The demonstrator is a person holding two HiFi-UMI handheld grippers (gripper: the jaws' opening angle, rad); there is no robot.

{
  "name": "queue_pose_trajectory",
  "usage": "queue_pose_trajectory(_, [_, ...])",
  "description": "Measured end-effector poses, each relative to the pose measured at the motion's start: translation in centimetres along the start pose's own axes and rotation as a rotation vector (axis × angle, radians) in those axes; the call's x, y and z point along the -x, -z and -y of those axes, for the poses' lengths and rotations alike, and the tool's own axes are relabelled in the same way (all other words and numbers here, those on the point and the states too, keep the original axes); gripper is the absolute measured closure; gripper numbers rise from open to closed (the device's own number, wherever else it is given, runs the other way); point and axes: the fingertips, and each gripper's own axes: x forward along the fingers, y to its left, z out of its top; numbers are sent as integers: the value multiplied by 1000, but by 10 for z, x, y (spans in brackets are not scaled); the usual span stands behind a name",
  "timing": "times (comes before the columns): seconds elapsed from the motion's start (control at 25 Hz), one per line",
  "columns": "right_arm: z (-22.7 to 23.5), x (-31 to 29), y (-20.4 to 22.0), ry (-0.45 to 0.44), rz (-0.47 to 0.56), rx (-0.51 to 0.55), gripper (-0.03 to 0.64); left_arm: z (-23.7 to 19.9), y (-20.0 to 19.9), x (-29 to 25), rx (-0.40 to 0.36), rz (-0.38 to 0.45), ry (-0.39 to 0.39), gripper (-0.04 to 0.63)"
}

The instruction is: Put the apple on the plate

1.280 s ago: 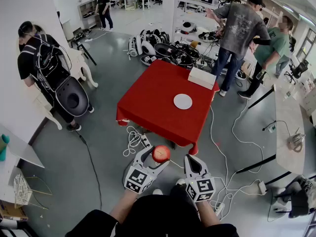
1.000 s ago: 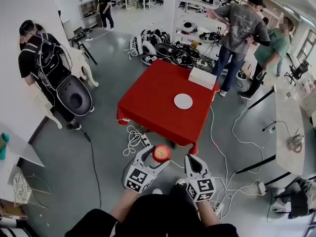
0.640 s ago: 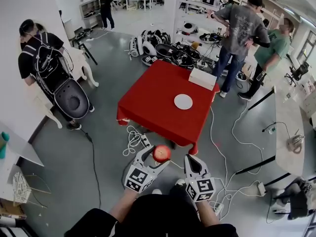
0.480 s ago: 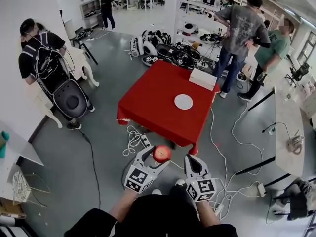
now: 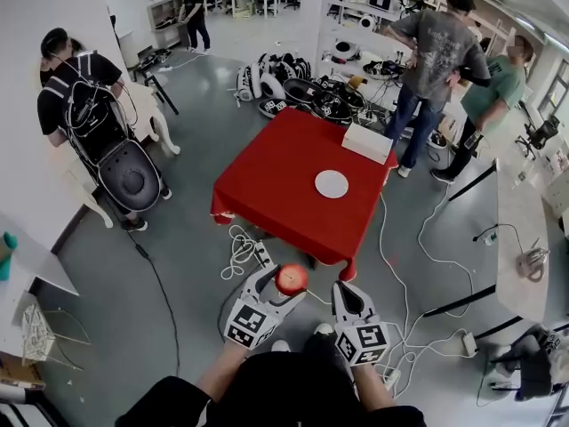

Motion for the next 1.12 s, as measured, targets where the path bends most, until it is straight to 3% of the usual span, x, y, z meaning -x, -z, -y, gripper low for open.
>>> queue_pose_trajectory(0.52, [25,-24,-14,-37,0,-8,606,-15,-12,-26,7,-5,-43,249])
queue_pose_trajectory(1.12, [119,-56,-45,-86,-9,-16,606,-23,-45,-121,7,-17,-90,249])
